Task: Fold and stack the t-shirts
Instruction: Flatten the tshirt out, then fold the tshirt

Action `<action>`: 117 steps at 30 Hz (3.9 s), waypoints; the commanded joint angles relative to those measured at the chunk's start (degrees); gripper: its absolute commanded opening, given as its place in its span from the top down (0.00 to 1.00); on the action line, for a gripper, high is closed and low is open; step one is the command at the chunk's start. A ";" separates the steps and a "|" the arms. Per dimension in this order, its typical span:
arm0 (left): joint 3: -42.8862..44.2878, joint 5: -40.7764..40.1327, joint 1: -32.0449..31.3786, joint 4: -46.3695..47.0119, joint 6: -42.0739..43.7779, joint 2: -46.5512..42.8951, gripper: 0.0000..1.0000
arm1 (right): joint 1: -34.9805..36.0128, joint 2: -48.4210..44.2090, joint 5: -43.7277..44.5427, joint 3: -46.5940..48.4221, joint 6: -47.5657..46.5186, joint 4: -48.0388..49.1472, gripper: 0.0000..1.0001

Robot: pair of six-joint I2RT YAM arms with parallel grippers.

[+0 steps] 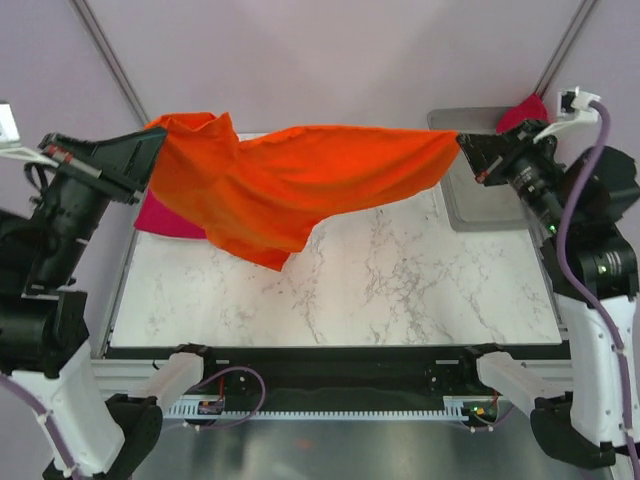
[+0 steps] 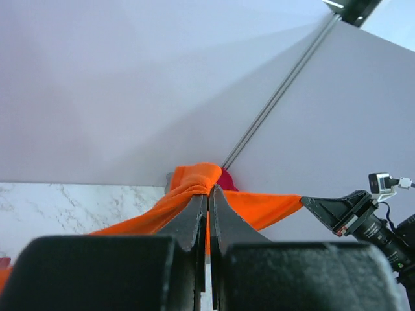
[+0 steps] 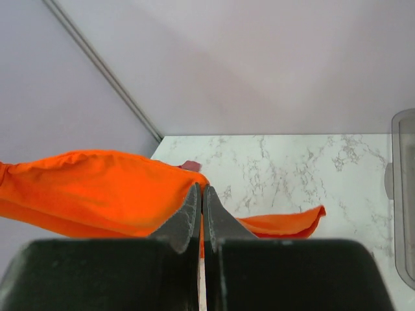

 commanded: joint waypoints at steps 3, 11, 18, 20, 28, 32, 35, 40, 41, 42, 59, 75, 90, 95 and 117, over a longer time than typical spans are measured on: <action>1.91 -0.14 0.25 -1.18 0.21 -1.97 0.98 | -0.05 -7.60 -0.13 0.85 -1.58 -5.73 1.00; 11.26 3.98 0.25 -0.04 -2.96 8.31 0.98 | -0.05 -5.78 8.92 3.85 -2.99 -8.46 1.00; -15.29 5.30 0.25 13.58 -4.80 13.56 0.98 | -0.13 6.17 12.45 -7.13 -1.15 -1.00 1.00; -15.22 6.36 0.25 15.34 -5.33 17.61 0.98 | -0.40 12.14 12.45 -5.57 -0.62 0.76 1.00; 28.89 10.67 0.86 15.96 -8.48 43.51 0.98 | -8.39 33.84 0.42 26.14 4.47 -0.90 1.00; 32.10 12.51 2.62 25.95 -12.71 45.86 0.98 | -12.70 40.28 -5.91 37.85 8.08 0.06 1.00; 23.65 14.18 2.62 32.75 -12.37 43.48 0.98 | -14.37 41.70 -10.40 36.91 10.28 3.40 1.00; 11.99 19.19 2.45 34.94 -8.41 41.81 0.98 | -14.46 38.10 -12.34 21.63 10.37 10.23 1.00; 9.33 20.85 2.45 35.21 -7.45 39.89 0.98 | -14.55 37.48 -12.60 16.03 10.20 11.30 1.00; 2.70 21.13 2.19 35.21 -5.00 38.48 0.98 | -14.46 36.17 -12.86 13.37 9.85 12.97 1.00; -65.65 9.79 -3.44 34.51 2.14 -5.00 0.98 | -14.55 19.56 -11.64 -42.35 5.19 23.44 1.00; -87.72 8.41 -6.25 16.51 -3.56 -33.60 0.98 | -14.55 -23.23 1.21 -64.44 7.28 4.02 1.00; -77.63 -2.86 -6.25 15.78 -1.55 -16.32 0.98 | -14.11 -5.34 0.58 -60.67 4.66 11.48 1.00; -75.51 -3.83 -6.16 19.82 -0.94 -8.92 0.98 | -11.31 2.12 2.94 -57.34 4.74 13.95 1.00; -56.35 -11.13 -3.88 25.10 0.29 18.77 0.98 | -8.57 21.12 13.76 -40.45 3.78 15.18 1.00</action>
